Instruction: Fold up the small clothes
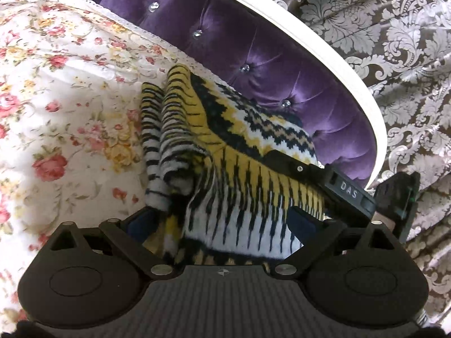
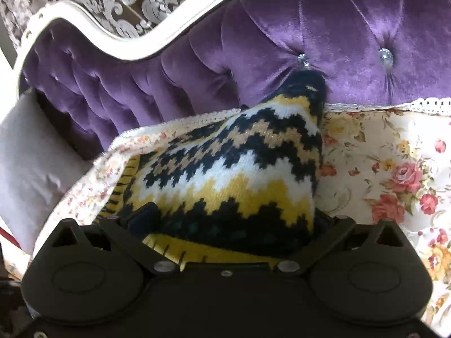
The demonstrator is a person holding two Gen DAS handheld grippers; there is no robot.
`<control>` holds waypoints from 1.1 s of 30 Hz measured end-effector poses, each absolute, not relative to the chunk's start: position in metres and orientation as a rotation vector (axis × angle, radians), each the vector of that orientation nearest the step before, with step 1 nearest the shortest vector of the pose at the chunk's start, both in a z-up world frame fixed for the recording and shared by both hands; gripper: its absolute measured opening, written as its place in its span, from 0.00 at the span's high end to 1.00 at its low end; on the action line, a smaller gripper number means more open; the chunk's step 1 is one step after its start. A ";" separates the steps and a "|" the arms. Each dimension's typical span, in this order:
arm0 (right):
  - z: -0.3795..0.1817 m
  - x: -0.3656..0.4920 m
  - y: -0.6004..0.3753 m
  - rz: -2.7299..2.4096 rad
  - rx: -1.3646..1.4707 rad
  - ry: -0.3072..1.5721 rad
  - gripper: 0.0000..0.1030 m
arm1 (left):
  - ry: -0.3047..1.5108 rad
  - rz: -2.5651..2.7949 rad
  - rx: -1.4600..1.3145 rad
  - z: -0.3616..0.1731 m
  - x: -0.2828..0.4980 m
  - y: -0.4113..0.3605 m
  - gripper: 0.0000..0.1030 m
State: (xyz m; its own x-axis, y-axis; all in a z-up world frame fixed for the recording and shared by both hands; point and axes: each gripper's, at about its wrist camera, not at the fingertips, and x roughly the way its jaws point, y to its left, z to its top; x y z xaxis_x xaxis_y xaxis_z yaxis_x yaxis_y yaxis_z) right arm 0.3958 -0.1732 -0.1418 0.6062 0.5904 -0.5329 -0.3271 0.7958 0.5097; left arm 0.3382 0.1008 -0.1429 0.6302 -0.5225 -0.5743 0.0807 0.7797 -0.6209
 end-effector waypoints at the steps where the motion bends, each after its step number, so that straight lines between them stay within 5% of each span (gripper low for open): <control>1: -0.143 0.395 -0.175 0.551 0.395 0.739 0.00 | 0.822 -0.374 -0.585 -0.143 0.341 0.098 0.01; 9: -0.143 0.398 -0.188 0.578 0.465 0.731 0.00 | 0.795 -0.380 -0.609 -0.146 0.344 0.095 0.04; 12: -0.139 0.400 -0.184 0.588 0.421 0.756 0.01 | 0.818 -0.407 -0.683 -0.152 0.342 0.104 0.49; 14: -0.134 0.397 -0.179 0.568 0.366 0.784 0.16 | 0.838 -0.399 -0.712 -0.156 0.338 0.106 0.62; 15: -0.131 0.394 -0.179 0.568 0.354 0.797 0.27 | 0.843 -0.405 -0.718 -0.156 0.334 0.106 0.63; 18: -0.125 0.380 -0.184 0.571 0.382 0.840 0.38 | 0.858 -0.441 -0.693 -0.150 0.318 0.103 0.63; 33: -0.117 0.249 -0.200 0.590 0.391 1.026 0.39 | 0.911 -0.428 -0.681 -0.158 0.175 0.101 0.64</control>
